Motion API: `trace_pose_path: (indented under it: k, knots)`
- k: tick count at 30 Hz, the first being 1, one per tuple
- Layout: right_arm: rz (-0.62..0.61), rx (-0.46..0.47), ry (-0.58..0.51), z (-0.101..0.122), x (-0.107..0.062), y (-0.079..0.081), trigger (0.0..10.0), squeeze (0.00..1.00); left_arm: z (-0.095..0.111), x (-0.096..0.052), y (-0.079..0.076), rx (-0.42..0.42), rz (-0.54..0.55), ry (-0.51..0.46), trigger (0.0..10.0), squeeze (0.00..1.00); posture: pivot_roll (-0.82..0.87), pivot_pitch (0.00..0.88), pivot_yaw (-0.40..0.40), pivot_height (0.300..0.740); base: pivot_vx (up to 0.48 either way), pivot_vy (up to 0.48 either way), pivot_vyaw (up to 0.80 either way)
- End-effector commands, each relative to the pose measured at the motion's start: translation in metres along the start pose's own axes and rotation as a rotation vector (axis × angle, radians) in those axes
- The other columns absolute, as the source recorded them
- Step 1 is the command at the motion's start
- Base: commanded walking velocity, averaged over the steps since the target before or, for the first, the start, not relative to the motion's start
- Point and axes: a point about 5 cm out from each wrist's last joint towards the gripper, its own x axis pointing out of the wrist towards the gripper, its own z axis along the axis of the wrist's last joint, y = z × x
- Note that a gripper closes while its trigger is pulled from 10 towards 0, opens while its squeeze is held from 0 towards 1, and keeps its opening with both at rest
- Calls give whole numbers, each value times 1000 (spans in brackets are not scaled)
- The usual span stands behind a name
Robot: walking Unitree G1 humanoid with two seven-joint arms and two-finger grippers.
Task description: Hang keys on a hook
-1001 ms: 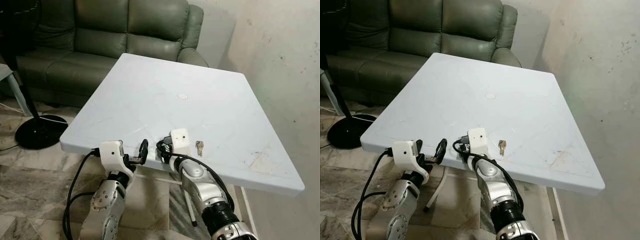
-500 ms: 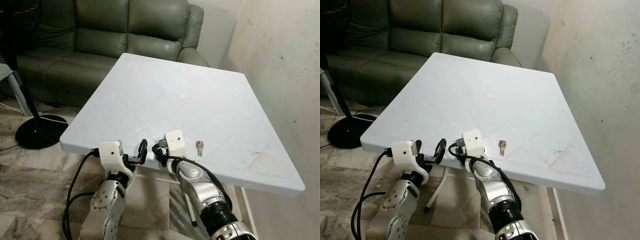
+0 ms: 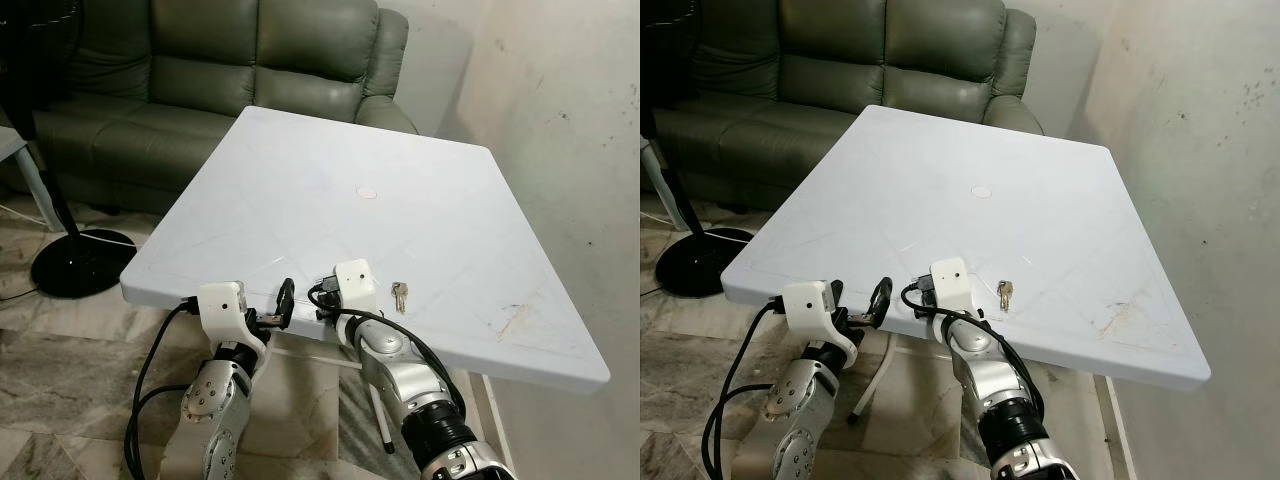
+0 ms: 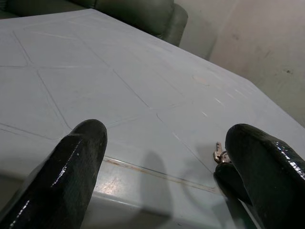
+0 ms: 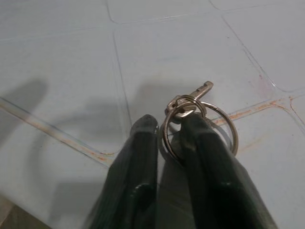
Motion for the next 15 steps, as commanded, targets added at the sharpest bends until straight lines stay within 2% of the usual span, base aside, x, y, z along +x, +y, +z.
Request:
trace_pose_path:
  k: [1,10,15]
  knots:
    - [10,27,22,-1,1,8,0,0,2,2,-18,-59,-23,-18,10000,0,51,53,-145,740,0,0,0]
    - [4,34,14,1,2,8,0,0,3,3,-19,-62,-25,-21,10000,0,53,50,-145,740,0,0,0]
    - [14,90,-10,5,1,8,0,0,3,3,-19,-63,-23,-23,10000,0,53,54,-146,740,0,0,0]
